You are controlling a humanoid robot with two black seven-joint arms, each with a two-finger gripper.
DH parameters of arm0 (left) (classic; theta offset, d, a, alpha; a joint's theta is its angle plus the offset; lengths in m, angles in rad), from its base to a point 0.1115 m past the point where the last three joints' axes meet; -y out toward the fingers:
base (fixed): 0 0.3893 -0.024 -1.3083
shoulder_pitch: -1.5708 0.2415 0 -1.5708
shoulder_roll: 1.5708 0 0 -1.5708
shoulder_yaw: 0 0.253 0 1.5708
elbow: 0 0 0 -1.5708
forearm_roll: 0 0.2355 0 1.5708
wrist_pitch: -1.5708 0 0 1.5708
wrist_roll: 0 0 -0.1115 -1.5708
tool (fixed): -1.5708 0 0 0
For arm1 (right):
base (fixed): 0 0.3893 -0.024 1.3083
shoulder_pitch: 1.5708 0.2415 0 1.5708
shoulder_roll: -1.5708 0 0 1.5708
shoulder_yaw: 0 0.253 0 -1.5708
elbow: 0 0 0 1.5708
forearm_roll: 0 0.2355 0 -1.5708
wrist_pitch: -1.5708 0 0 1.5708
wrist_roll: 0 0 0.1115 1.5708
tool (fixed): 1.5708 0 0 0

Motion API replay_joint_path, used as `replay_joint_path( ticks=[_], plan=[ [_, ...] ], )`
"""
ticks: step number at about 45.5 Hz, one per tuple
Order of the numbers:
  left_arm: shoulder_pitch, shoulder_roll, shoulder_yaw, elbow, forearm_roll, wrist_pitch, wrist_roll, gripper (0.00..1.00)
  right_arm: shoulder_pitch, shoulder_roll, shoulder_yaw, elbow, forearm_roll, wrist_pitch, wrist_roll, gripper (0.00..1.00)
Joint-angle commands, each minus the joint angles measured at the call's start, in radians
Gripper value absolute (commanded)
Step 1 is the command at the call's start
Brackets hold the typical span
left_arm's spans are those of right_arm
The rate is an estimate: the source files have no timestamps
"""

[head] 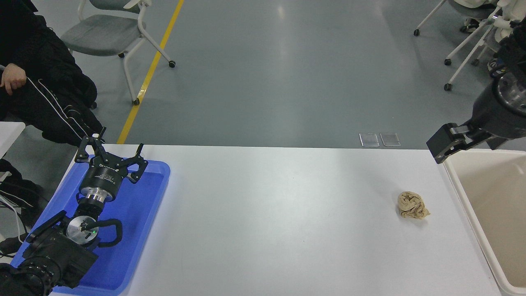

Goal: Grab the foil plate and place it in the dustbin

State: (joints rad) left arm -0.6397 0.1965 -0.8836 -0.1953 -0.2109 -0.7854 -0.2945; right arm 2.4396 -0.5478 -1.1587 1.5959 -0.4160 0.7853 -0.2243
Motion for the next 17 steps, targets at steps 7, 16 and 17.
replay_joint_path(
  ticks=[7,16,17],
  plan=[
    [0.0,0.0,0.0,0.0,-0.001,0.0,0.0,1.0,-0.002,0.019,-0.025,-0.004,0.212,0.0,-0.078,1.0],
    [0.0,0.001,0.0,0.0,-0.001,0.0,0.0,1.0,-0.007,0.055,-0.061,-0.002,0.238,0.0,-0.11,1.0],
    [0.0,0.0,0.0,0.0,-0.001,0.0,0.0,1.0,-0.007,0.057,-0.061,-0.002,0.238,0.0,-0.11,1.0]
  ],
)
